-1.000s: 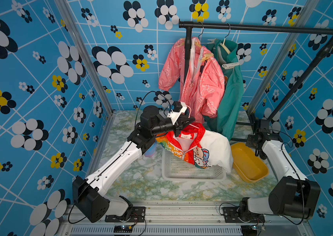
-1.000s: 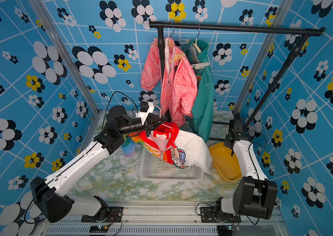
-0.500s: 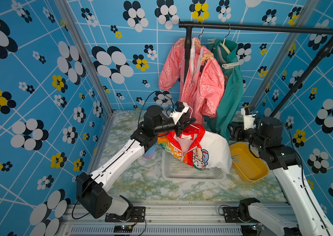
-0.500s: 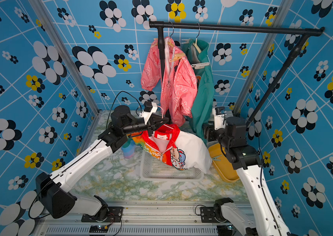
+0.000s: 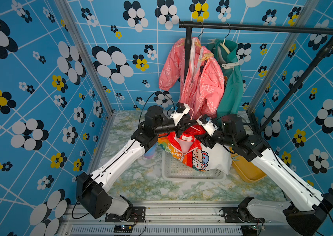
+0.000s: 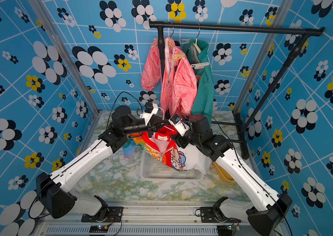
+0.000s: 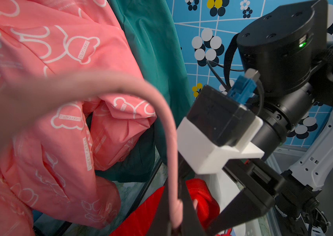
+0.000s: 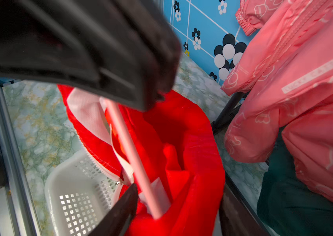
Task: Remove the clothespins securing jackets to the hanger
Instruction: Remove the clothespin from the hanger.
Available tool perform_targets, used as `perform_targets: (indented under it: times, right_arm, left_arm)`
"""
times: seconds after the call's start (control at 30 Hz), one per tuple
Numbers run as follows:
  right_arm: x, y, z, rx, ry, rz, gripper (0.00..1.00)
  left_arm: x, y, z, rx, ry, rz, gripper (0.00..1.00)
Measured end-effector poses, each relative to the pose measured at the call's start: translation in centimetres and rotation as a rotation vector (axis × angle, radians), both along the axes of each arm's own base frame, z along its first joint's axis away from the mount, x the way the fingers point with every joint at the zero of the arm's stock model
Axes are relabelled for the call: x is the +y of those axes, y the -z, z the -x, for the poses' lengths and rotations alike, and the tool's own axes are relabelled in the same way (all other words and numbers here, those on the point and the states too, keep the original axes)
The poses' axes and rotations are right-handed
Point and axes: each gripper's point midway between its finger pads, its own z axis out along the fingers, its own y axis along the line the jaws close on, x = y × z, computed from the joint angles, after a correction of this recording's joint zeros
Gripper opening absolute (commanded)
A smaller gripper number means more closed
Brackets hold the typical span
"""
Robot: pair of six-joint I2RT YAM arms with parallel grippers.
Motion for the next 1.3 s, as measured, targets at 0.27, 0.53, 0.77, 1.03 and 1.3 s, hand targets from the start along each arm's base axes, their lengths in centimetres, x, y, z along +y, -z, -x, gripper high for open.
perform_targets:
  times: [0.27, 0.53, 0.77, 1.03, 1.3]
  right_arm:
    - [0.5, 0.0, 0.7, -0.014, -0.058, 0.031, 0.03]
    - [0.5, 0.2, 1.0, -0.021, -0.071, 0.054, 0.00]
    - [-0.8, -0.8, 0.0, -0.093, -0.005, 0.082, 0.00]
    - [0.5, -1.6, -0.2, -0.241, 0.017, 0.203, 0.00]
    - [3.1, 1.0, -0.6, -0.414, 0.037, 0.389, 0.00]
  left_arm:
    - [0.5, -0.9, 0.1, -0.030, -0.025, 0.009, 0.00]
    - [1.1, -1.4, -0.6, -0.047, -0.094, 0.009, 0.50]
    - [5.6, -3.7, 0.5, -0.058, -0.313, 0.038, 1.00]
    - [12.5, -3.5, -3.6, 0.138, -0.688, 0.082, 0.80]
    - [17.4, 1.5, -10.2, 0.553, -0.865, 0.186, 0.74]
